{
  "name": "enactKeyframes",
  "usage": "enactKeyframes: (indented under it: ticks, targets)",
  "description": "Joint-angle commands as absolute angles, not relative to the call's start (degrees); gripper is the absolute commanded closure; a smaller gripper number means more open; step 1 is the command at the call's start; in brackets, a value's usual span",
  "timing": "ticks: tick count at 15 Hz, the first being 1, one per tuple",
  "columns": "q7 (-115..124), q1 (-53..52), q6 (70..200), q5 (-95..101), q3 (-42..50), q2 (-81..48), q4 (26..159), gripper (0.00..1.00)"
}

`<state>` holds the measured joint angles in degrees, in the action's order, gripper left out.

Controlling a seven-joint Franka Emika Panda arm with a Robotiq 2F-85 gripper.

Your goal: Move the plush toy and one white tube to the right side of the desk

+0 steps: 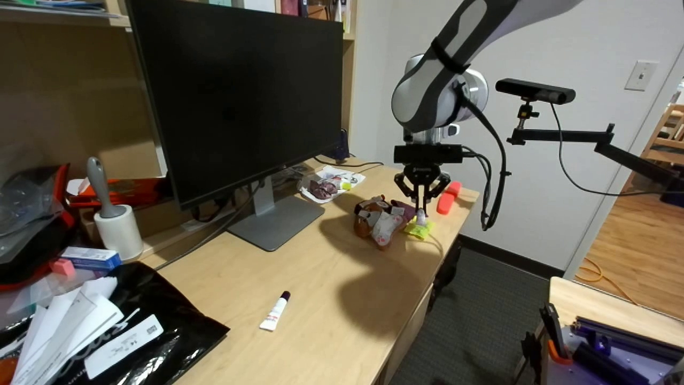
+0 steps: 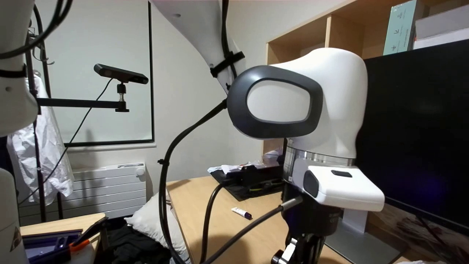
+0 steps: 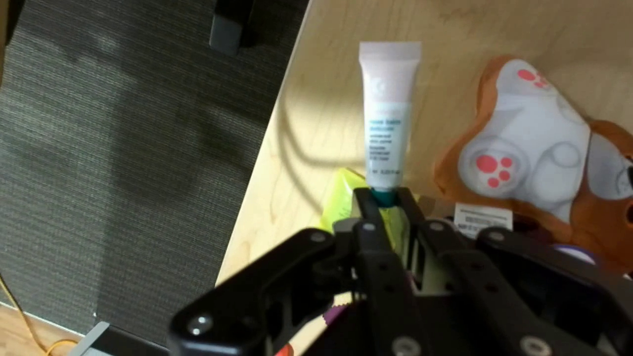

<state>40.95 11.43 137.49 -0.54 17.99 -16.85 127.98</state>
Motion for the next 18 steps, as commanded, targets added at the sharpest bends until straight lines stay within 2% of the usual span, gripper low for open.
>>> enactKeyframes:
  ticks: [1, 9, 18]
  targets:
    - [39.42, 12.84, 144.9, -3.13, 18.33, -17.36, 130.54, 0.91]
    - [39.08, 14.07, 158.7, -16.96, 15.73, -21.2, 136.02, 0.91]
    - [39.17, 13.36, 159.11, -22.64, 14.15, -22.13, 135.86, 0.91]
